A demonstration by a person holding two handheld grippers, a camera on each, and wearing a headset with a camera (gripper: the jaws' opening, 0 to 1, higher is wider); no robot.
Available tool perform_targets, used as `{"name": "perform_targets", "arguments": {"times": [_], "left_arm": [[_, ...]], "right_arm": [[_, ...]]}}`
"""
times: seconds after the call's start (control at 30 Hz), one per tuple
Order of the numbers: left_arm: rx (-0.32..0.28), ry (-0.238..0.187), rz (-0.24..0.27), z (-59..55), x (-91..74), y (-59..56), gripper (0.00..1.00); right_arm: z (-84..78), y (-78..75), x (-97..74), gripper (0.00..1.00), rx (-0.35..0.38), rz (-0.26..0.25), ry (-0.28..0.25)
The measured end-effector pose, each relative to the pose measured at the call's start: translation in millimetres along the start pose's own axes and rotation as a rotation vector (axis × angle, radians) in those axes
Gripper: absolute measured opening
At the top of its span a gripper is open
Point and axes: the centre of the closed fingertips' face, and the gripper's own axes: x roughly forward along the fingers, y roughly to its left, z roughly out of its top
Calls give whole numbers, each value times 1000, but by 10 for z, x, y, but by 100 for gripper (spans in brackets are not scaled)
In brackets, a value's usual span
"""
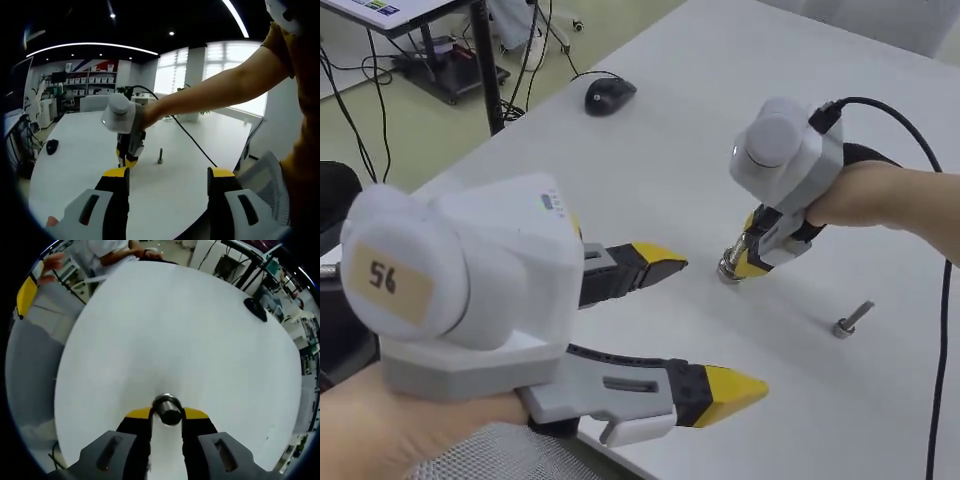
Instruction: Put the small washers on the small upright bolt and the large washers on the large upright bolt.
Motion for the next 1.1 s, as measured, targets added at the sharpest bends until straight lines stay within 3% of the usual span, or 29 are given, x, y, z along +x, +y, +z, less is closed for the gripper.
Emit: {"name": "perform_targets", "arguments": {"times": [0.5,0.97,1.1], "left_arm": [[-5,4,-2,-5,4,22,62],[-4,7,0,-9,0,31,62],[-2,10,1,-17,-2,28,62]], "right_arm": [[-16,-23,126,23,20,9,-3],[-8,-47,104,25,11,2,-17],[-5,-30,34,25,32,2,-46]]}}
